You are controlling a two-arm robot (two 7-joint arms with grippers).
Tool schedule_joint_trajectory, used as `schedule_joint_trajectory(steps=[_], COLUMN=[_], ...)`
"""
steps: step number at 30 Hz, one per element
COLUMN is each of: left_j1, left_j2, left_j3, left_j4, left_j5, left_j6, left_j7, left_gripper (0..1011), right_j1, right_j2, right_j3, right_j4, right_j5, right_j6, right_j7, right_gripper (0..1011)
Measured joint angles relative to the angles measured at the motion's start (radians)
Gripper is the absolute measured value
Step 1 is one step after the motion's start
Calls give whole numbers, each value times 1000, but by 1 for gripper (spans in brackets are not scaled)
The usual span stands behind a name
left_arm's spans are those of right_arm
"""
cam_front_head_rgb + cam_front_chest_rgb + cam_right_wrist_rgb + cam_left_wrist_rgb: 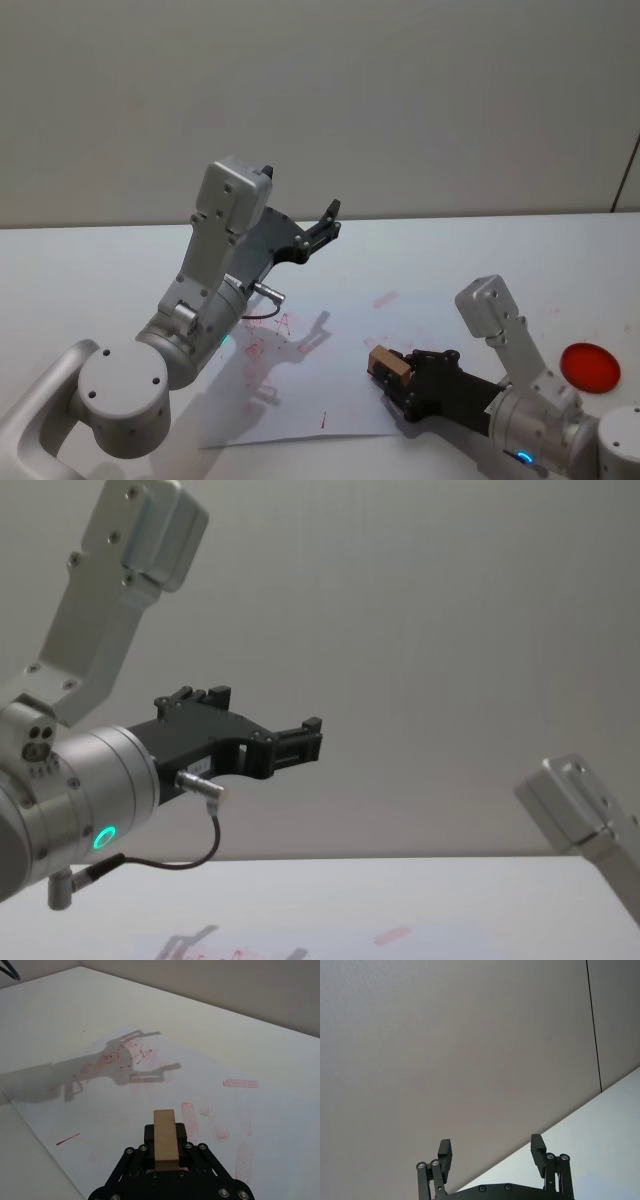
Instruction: Use the one hand to pick up the stamp and affix it onto the A4 paper.
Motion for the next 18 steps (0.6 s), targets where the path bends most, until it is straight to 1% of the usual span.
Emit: schedule_joint_trajectory(steps=[4,11,18], left_j1=[0,0,0], left_j2=[0,0,0], left_j3=[0,0,0], left_j4=[0,0,0], left_j5=[0,0,0], left_j6=[0,0,0], left_j7=[0,0,0], left_gripper=[1001,1001,1001], right_j1=[0,6,16], right_j2=[-3,-11,-20], right_j3=[-2,-7,1], right_j4=[2,2,-36], right_j5=[6,35,95], right_j6=[0,-21,-63], right_j7=[-8,-19,-40], right_gripper=[220,220,220])
